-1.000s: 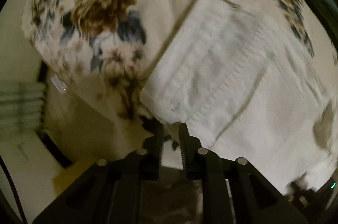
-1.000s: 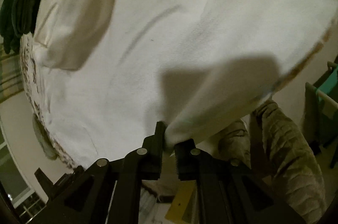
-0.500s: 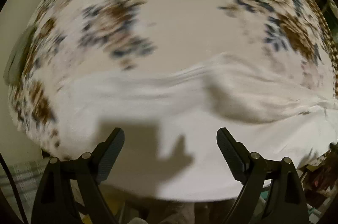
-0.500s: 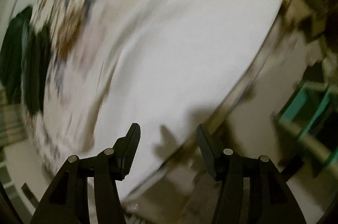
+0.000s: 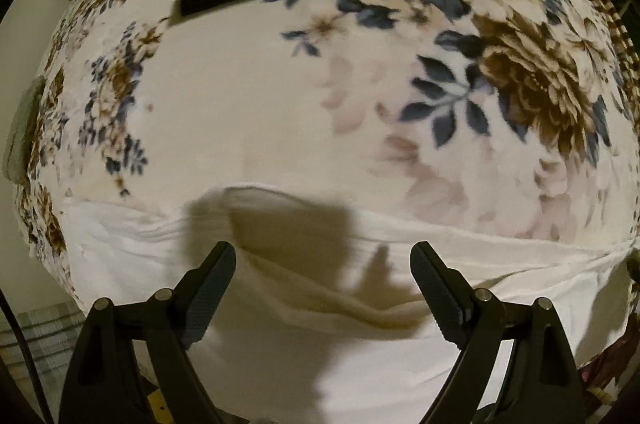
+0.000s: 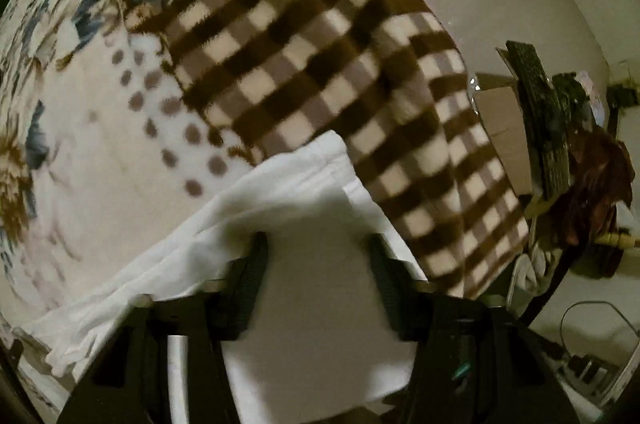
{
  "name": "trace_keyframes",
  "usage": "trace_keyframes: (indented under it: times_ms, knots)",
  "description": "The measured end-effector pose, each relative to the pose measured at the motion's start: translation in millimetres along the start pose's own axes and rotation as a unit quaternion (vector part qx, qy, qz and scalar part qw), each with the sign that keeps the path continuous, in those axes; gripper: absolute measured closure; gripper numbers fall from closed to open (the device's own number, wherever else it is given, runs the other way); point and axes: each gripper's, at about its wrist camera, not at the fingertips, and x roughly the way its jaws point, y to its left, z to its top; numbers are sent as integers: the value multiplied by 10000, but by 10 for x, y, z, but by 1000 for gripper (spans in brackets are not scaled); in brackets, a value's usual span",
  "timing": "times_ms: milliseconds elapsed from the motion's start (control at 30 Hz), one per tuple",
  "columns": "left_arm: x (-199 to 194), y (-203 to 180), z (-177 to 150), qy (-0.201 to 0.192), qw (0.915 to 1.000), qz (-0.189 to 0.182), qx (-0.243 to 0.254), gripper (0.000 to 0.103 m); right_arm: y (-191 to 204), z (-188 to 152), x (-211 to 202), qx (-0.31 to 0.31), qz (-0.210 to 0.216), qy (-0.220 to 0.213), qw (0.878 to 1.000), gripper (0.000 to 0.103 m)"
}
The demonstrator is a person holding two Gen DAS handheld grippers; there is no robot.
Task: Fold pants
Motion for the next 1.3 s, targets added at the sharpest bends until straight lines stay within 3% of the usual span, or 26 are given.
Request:
trace_keyframes:
  times_ms: [33, 133, 233, 400, 467, 533, 567, 667, 700, 733, 767, 833, 967, 1067, 1200, 1267, 1300]
  knots:
    - [3, -40, 6, 9, 10000, 2, 11, 14, 4, 6, -10, -50, -11, -59, 10000, 103]
    - [-1, -126, 28, 19, 10000, -14, 27, 14, 108, -33, -203, -251, -87, -622, 9977, 103]
    - [-8, -181, 46, 8, 10000, -43, 54, 14, 88, -33, -334, -52, 27, -920, 9957, 103]
    - [-3, -247, 38, 22, 9999, -141, 35, 14, -91, 186, -211, -119, 355, -291, 9989, 99]
    - [2, -293, 27, 35, 9998, -168, 39, 14, -138, 236, -136, -230, 393, -110, 9989, 80]
    - [-3, -340, 10, 33, 9997, -223, 46, 14, -130, 247, -70, -361, 425, 11, 9984, 31]
    - [-5, -365, 3, 30, 9997, -232, 55, 14, -114, 242, -37, -395, 410, 72, 9984, 26]
    - [-6, -435, -20, 29, 9996, -287, 81, 14, -78, 210, 84, -449, 398, 242, 9979, 27]
    - [-9, -460, -32, 29, 9995, -289, 87, 14, -61, 207, 123, -508, 365, 259, 9977, 38]
    - [-17, -488, -45, 24, 9995, -282, 100, 14, -17, 193, 135, -584, 295, 174, 9977, 69]
    - [-25, -507, -50, 21, 9995, -282, 106, 14, 15, 179, 126, -662, 132, 16, 9977, 82]
    - [-51, -532, -63, -9, 9995, -310, 99, 14, 26, 86, 105, -665, 107, -226, 9975, 90]
    - [-116, -565, -81, -82, 9994, -328, 24, 14, 18, -42, -161, -574, 9, -827, 9949, 91]
    - [-123, -566, -82, -102, 9995, -286, -9, 14, -12, -89, -251, -429, -109, -1042, 9936, 91]
    - [-129, -418, -119, -52, 9992, -332, -236, 14, -95, 100, 89, -502, 162, -171, 9985, 81]
    - [-159, -250, -200, -49, 9987, -320, -400, 14, -83, 141, -10, -607, 199, -42, 9979, 69]
    - [-174, -125, -253, -32, 9983, -300, -503, 14, -50, 107, -148, -700, 201, -163, 9972, 57]
